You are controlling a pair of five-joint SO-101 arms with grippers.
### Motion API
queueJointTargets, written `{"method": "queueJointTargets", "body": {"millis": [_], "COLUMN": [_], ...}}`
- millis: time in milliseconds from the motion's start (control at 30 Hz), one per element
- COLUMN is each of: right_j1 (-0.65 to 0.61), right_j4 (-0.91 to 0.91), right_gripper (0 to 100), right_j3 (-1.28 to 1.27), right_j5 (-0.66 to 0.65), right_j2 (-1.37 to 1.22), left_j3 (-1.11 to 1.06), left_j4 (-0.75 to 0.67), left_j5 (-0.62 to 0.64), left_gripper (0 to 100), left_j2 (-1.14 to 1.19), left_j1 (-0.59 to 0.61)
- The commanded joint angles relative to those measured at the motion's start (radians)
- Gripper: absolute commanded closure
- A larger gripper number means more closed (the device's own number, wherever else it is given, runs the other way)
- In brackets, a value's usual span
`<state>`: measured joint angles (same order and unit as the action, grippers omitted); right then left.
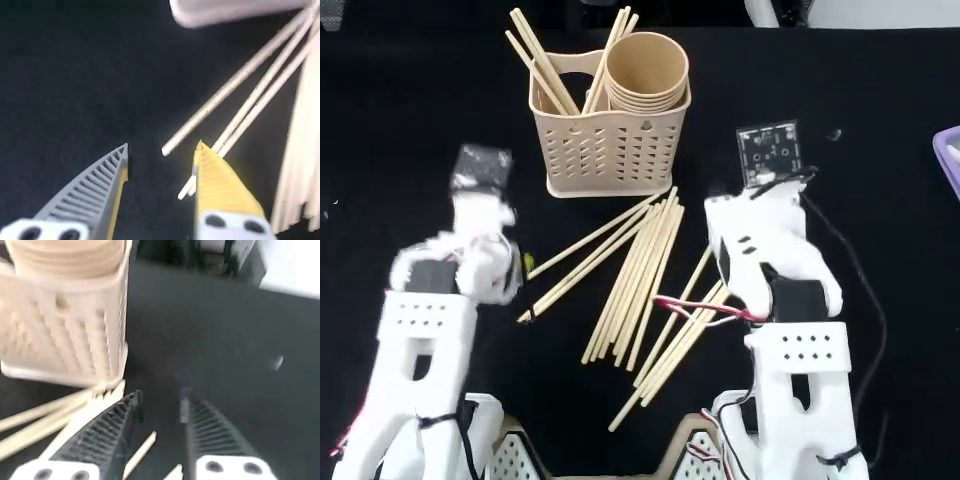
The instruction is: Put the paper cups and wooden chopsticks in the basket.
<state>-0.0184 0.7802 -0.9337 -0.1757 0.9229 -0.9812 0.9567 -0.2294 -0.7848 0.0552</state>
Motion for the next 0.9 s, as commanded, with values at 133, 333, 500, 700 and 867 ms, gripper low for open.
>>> {"method": "queueJointTargets", "body": {"millis": [133, 333, 500, 700, 867], "right_j1": [0.012, 0.012, -0.008, -0.008, -0.008], "right_j4": [0.031, -0.104, -0.12, -0.118, -0.12], "right_gripper": [84.8, 84.7, 84.7, 84.7, 84.7], "right_j3": [-0.099, -0.243, -0.269, -0.271, -0.285], "right_j5": [0.089, 0.091, 0.072, 0.072, 0.074], "right_j2": [0.005, 0.005, 0.005, 0.005, 0.005], "left_j3": [0.051, 0.173, 0.173, 0.114, 0.079], "left_j4": [0.002, 0.029, 0.069, 0.075, -0.002], "left_j5": [-0.094, -0.094, -0.074, -0.066, -0.051], "left_gripper": [79, 79, 79, 79, 79], "left_j2": [0.284, 0.488, 0.44, 0.319, 0.327], "left_j1": [-0.035, -0.051, -0.107, -0.205, -0.203]}}
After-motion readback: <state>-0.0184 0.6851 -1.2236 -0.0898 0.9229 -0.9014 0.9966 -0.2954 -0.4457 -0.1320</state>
